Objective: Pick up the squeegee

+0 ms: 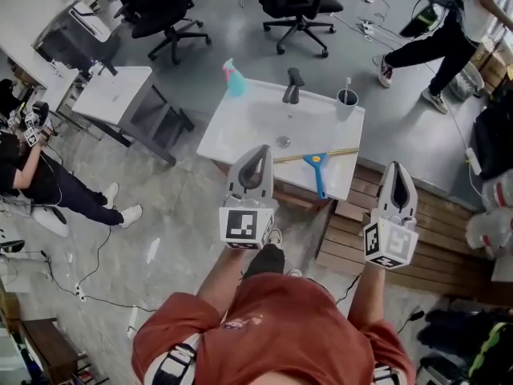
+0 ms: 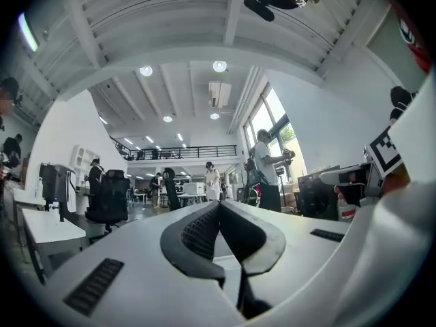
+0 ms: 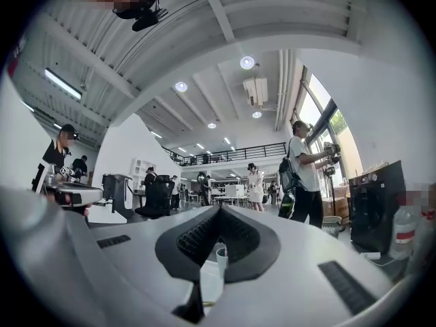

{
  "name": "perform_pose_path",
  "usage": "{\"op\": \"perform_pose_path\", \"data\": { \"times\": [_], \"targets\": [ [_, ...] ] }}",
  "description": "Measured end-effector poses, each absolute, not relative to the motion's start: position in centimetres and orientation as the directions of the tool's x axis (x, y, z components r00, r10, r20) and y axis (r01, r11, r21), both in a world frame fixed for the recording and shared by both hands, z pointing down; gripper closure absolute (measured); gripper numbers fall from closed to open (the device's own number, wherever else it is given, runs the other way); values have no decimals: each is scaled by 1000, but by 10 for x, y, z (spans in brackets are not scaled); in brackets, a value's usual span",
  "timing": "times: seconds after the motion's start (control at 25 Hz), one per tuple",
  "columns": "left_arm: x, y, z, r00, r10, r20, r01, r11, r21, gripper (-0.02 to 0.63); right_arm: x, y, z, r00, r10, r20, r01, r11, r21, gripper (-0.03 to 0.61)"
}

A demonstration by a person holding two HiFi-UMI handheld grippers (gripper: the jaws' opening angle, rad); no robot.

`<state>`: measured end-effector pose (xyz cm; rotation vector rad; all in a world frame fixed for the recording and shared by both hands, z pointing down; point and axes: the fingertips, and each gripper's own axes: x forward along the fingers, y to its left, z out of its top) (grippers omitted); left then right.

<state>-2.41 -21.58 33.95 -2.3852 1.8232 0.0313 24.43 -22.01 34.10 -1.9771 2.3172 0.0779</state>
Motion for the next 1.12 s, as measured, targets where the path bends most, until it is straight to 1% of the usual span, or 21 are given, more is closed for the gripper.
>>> {"op": "perform_pose_path", "data": {
  "times": [0.32,0.68,1.12],
  "targets": [
    [-57,-269,352,274,-957,-92,-961,-270,-61,596,203,-272,355,-161,-985,-65,-987,162,-13,571],
    [-72,-311,388,305,-952,-33,-952,-304,-33,597,173,-315,385,-165,-986,9,-986,165,0,571],
    [-61,-349,467,366,-926,93,-931,-365,19,597,143,-357,467,-206,-961,186,-978,209,-3,569]
  ]
}}
